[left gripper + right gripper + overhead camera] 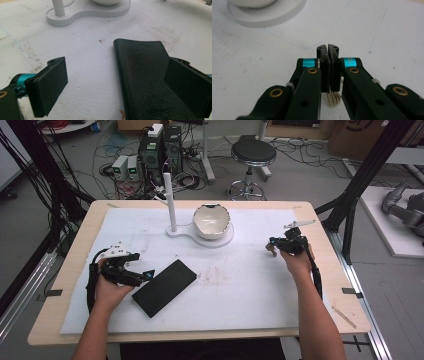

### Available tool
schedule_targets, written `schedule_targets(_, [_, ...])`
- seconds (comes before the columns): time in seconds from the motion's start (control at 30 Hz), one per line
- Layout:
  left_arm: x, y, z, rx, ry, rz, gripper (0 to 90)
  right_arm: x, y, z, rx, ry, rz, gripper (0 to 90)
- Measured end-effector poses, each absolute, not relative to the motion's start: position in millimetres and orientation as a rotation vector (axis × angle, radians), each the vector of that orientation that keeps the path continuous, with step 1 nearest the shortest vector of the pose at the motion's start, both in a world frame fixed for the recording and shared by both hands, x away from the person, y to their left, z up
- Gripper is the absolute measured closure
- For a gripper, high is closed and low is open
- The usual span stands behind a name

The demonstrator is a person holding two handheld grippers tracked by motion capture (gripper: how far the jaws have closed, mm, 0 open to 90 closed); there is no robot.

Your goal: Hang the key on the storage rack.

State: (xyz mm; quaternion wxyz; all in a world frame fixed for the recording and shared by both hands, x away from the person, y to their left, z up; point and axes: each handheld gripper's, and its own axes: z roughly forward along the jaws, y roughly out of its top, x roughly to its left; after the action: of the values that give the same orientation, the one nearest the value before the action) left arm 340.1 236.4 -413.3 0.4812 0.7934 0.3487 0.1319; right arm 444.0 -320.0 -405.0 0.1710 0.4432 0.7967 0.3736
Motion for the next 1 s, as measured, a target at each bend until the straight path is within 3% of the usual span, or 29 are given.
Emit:
schedule_targets(0.47, [338,237,-410,1.925,0.841,0.332,5.0,406,-299,-309,1.020,2.208,1.210,90.0])
schedule_targets(1.0, [336,237,-408,1.934,0.835,0.340,5.0,401,-248,-253,0.785,2.254,1.275,90.0])
